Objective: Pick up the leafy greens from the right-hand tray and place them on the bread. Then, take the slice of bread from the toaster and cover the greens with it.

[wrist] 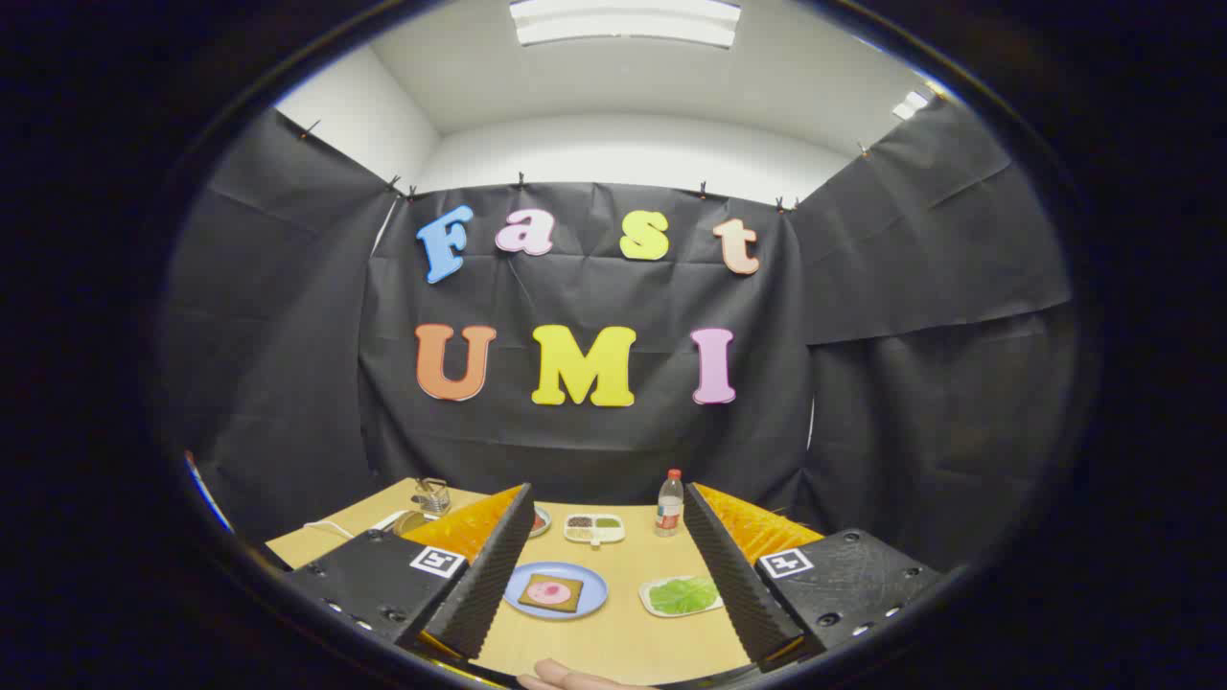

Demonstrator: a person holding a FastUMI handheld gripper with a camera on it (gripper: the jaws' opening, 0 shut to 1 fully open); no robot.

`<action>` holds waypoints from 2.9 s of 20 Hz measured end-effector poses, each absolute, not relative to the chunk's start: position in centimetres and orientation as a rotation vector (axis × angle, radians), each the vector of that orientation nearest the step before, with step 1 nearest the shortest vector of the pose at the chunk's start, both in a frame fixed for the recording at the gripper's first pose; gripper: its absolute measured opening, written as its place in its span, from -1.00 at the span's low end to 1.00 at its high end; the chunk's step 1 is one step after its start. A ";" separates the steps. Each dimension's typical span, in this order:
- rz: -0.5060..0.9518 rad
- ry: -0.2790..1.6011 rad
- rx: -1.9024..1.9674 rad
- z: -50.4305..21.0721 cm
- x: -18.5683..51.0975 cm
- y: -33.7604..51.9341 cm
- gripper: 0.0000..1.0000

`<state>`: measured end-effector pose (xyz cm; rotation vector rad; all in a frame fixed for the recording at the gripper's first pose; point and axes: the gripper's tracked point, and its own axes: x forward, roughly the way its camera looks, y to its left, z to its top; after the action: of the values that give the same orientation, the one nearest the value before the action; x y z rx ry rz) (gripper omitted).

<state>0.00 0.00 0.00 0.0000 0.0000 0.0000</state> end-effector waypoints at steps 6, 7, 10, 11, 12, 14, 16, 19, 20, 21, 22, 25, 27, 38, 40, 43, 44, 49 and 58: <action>0.012 0.000 0.009 -0.7 0.2 0.1 0.90; 0.020 0.004 0.006 -1.1 0.4 0.3 0.90; 0.033 0.016 0.003 -1.9 0.8 0.7 0.90; 0.036 0.018 0.000 -2.2 0.8 0.9 0.90; 0.038 0.024 -0.003 -2.5 1.0 1.1 0.90; 0.039 0.039 -0.006 -3.3 1.6 1.2 0.90; 0.036 0.052 -0.006 -4.0 2.4 1.0 0.91; 0.042 0.073 -0.003 -5.4 3.9 0.7 0.90; 0.052 0.088 0.007 -6.0 4.6 0.8 0.90; 0.056 0.104 0.015 -6.8 5.4 0.5 0.90; 0.058 0.117 0.021 -7.5 6.4 0.1 0.90; 0.040 0.166 0.022 -10.1 10.3 -1.8 0.91; 0.001 0.197 0.002 -12.1 13.6 -4.0 0.90; -0.154 0.603 -0.040 -30.8 25.7 -14.4 0.90; -0.141 0.672 -0.010 -33.5 25.7 -14.3 0.89; -0.128 0.774 0.002 -36.9 24.6 -14.2 0.90; -0.126 0.798 -0.005 -37.6 24.4 -14.2 0.90; -0.114 0.869 0.085 -39.9 23.5 -13.9 0.73; -0.064 0.869 0.103 -39.6 24.2 -12.2 -0.66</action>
<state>24.25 -12.22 -39.63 0.1031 0.8692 -0.0644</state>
